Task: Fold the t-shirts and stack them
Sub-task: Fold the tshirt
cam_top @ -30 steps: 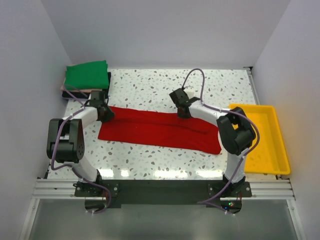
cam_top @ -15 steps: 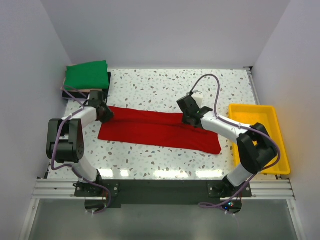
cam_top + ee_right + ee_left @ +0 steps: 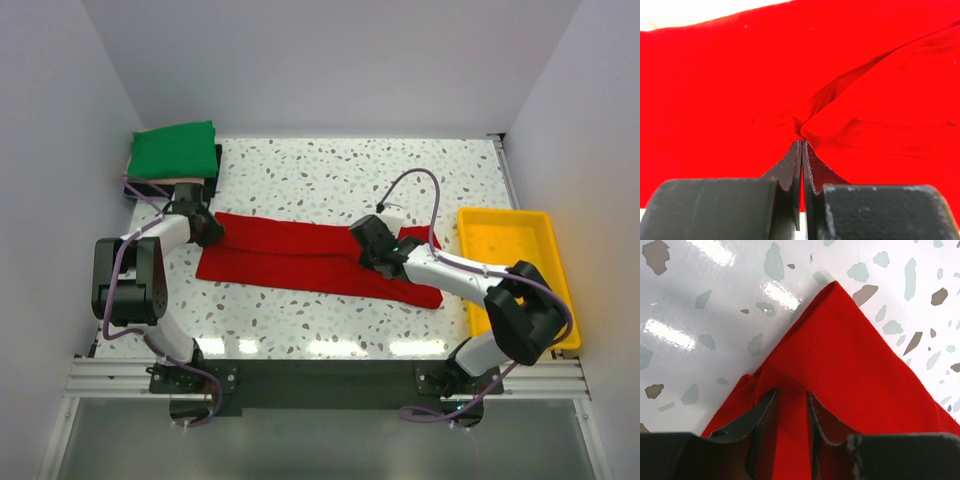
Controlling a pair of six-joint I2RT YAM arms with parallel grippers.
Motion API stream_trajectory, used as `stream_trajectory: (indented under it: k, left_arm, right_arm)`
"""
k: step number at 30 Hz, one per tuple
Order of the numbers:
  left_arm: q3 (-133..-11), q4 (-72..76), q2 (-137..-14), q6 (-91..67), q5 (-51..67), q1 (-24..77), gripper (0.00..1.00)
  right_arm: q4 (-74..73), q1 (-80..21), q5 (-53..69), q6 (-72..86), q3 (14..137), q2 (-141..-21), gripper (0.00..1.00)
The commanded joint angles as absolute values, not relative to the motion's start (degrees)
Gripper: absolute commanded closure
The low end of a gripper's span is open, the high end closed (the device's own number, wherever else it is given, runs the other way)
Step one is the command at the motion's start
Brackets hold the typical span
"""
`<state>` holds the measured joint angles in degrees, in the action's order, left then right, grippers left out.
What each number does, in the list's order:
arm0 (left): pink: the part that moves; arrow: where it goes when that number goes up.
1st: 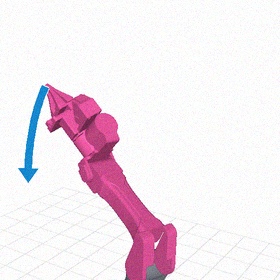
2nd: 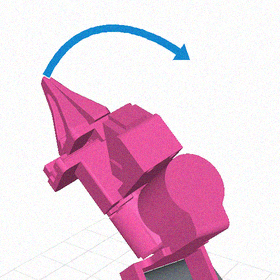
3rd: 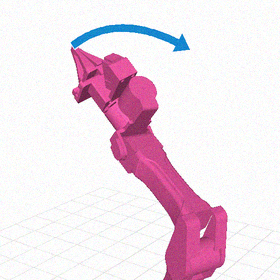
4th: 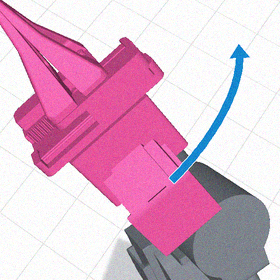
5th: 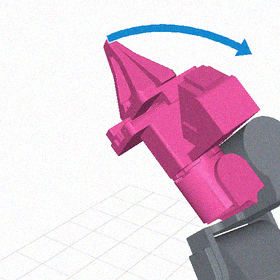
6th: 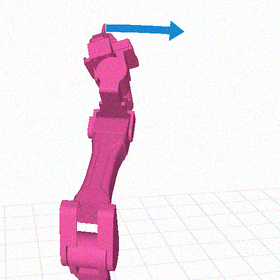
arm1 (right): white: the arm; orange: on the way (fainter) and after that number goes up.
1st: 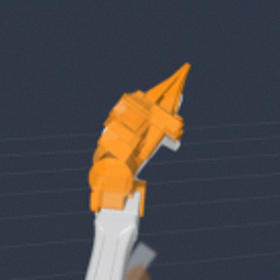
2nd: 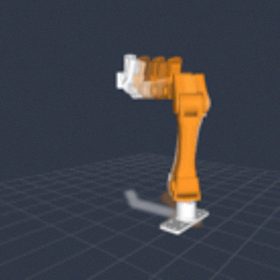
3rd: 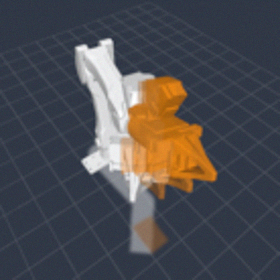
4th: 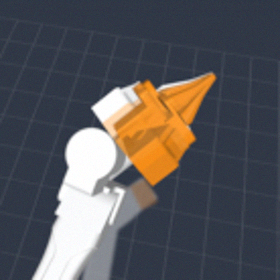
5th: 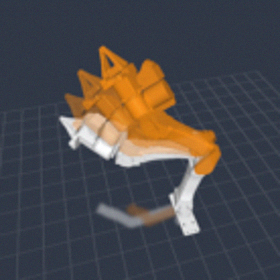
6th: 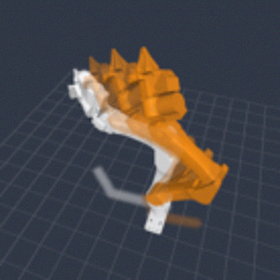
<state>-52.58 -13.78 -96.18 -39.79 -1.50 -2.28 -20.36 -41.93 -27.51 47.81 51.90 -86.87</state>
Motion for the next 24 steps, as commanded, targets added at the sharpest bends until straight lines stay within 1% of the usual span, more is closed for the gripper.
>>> stream_trajectory:
  k: [1, 4, 6, 7, 10, 11, 13, 17, 19, 20, 21, 24]
  left_arm:
    - [-51.94, -12.39, -93.61, -38.85, -0.53, -3.08, 0.68]
    - [-52.29, -12.57, -93.08, -38.5, -0.26, -3.16, 0.68]
    - [-52.38, -12.04, -92.46, -38.41, 1.04, -3.16, 0.68]
    - [-52.3, -11.78, -91.68, -38.41, 1.32, -3.16, 0.68]
    - [-52.12, -10.55, -89.75, -38.41, 3.24, -3.08, 0.68]
    - [-51.95, -10.11, -89.13, -38.67, 4.21, -2.99, 0.68]
    - [-51.16, -8.62, -86.76, -38.93, 6.41, -2.64, 0.67]
    - [-49.22, -5.81, -82.28, -39.46, 8.52, 2.1, 0.61]
    - [-47.55, -2.99, -79.91, -39.81, 9.05, 5.43, 0.59]
    - [-47.37, -2.47, -79.37, -39.9, 8.44, 9.45, 0.57]
    - [-47.11, -1.07, -79.1, -39.9, 7.48, 11.67, 0.57]
    - [-48.25, 1.04, -79.8, -38.59, 5.11, 20.63, 0.55]
  right_arm:
    - [-15.56, -43.32, -30.41, 51.85, 49.49, -83.42, 1.0]
    - [-12.49, -43.59, -29.18, 52.56, 46.76, -81.92, 0.99]
    - [-10.11, -43.94, -28.57, 52.38, 44.84, -80.08, 0.91]
    - [-8.98, -44.12, -28.39, 52.21, 44.3, -79.37, 0.83]
    - [-8.88, -44.38, -28.47, 51.42, 42.98, -76.3, 0.75]
    - [-9.75, -44.38, -29.0, 50.81, 42.72, -75.33, 0.69]
    - [-13.51, -44.3, -31.27, 50.36, 42.98, -71.56, 0.61]
    - [-22.92, -42.72, -37.96, 46.33, 46.92, -66.01, 0.5]
    - [-26.26, -36.76, -36.49, 44.13, 48.6, -65.3, 0.49]
    - [-26.37, -33.78, -32.21, 41.68, 49.56, -65.22, 0.48]
    - [-26.19, -28.27, -29.73, 40.36, 49.92, -65.3, 0.48]
    - [-26.37, -20.86, -23.58, 36.48, 52.29, -67.49, 0.46]
